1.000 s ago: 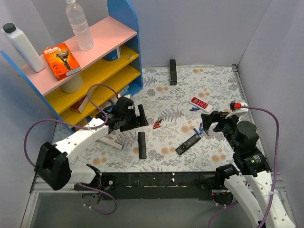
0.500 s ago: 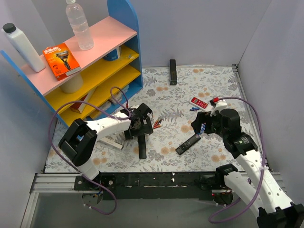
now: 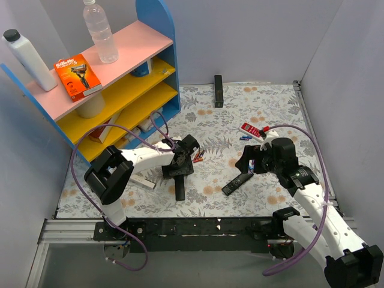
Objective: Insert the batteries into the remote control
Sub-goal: Pick up the remote control from the center of the board.
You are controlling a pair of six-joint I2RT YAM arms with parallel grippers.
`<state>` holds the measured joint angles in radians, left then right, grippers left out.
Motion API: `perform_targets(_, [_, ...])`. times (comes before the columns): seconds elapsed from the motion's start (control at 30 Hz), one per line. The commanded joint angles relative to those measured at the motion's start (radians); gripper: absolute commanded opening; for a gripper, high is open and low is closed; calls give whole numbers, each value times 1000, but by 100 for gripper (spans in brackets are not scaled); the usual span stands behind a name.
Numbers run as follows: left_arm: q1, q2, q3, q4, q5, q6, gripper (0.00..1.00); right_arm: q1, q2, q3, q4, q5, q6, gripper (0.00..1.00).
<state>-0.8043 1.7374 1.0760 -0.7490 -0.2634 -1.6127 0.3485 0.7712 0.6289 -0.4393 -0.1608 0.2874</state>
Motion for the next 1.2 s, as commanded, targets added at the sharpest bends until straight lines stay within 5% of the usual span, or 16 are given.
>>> perform_targets(0.0, [-44, 39, 30, -65, -39, -24, 70, 4, -26, -40, 45, -48, 47, 98])
perform_targets(0.33, [-101, 36, 15, -79, -20, -39, 57, 4, -52, -81, 70, -72, 81, 98])
perform_targets(0.73, [-107, -19, 19, 69, 88, 151, 16, 4, -18, -40, 89, -144, 45, 98])
perform_targets(1.17, [-159, -228, 33, 252, 249, 575, 14, 9, 206, 14, 218, -387, 228, 92])
